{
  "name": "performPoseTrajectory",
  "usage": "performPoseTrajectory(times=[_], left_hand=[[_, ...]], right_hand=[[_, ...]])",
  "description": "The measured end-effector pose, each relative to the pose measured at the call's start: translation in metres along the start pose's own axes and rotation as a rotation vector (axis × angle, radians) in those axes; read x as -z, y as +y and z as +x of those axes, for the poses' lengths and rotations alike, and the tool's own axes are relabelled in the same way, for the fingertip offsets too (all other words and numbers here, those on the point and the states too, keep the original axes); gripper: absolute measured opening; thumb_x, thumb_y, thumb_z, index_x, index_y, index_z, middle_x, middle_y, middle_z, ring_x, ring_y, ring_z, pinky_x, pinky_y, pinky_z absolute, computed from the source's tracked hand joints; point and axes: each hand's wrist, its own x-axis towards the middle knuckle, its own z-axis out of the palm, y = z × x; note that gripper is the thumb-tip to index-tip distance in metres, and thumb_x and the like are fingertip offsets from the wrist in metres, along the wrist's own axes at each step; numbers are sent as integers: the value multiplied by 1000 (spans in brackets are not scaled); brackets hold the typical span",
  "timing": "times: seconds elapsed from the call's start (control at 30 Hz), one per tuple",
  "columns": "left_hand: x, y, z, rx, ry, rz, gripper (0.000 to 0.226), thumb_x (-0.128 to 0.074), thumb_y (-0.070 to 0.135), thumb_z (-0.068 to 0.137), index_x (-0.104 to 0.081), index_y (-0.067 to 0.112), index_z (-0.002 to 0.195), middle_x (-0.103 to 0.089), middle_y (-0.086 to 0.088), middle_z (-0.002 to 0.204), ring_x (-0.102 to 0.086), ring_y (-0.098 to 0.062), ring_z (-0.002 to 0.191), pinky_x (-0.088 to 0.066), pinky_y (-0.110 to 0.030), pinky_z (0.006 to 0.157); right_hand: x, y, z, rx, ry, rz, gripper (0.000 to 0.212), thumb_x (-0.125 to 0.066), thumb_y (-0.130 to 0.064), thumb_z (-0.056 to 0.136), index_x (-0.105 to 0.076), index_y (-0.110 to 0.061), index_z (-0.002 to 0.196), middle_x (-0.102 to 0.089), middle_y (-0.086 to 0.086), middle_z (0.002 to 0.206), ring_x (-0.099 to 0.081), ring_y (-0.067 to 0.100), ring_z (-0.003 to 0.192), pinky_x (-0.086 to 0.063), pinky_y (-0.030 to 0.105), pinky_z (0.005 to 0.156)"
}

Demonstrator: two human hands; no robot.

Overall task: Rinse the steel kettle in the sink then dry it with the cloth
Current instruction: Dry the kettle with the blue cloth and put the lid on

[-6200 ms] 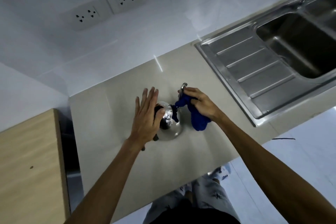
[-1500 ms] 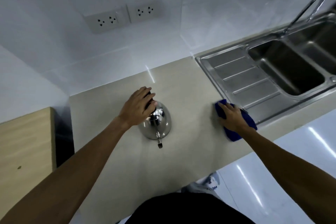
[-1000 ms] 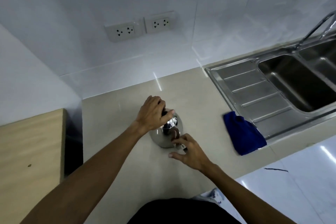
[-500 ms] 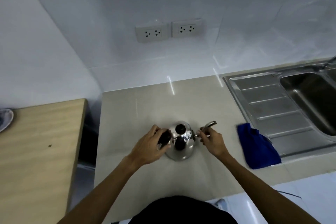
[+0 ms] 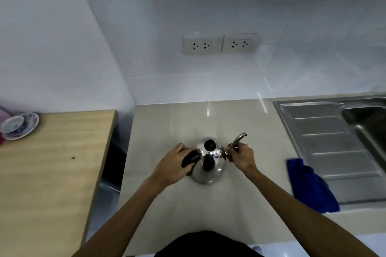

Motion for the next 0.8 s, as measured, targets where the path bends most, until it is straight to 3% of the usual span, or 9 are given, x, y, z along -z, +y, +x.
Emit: performPoseTrajectory(times=[0.4,0.8], left_hand=[[66,-54,50,49,-5,140,37,-71,20,84,-66,14,119,-56,-6,101,-60,-24,87,-53,-40,85],[79,-74,62,92,-19,149,30,-73,20,81,-69,11,110,-58,-6,97,-60,-24,84,-53,-41,82]], right_hand=[[-58,-63,72,-94,-33,88,15,-72,-21,88,-68,-10,79,-74,19,80,-74,35,75,-62,47,75],[-80,-83,93,-138,-50,3,20,-70,-21,89,-70,-1,93,-71,21,91,-73,35,81,-61,46,78]])
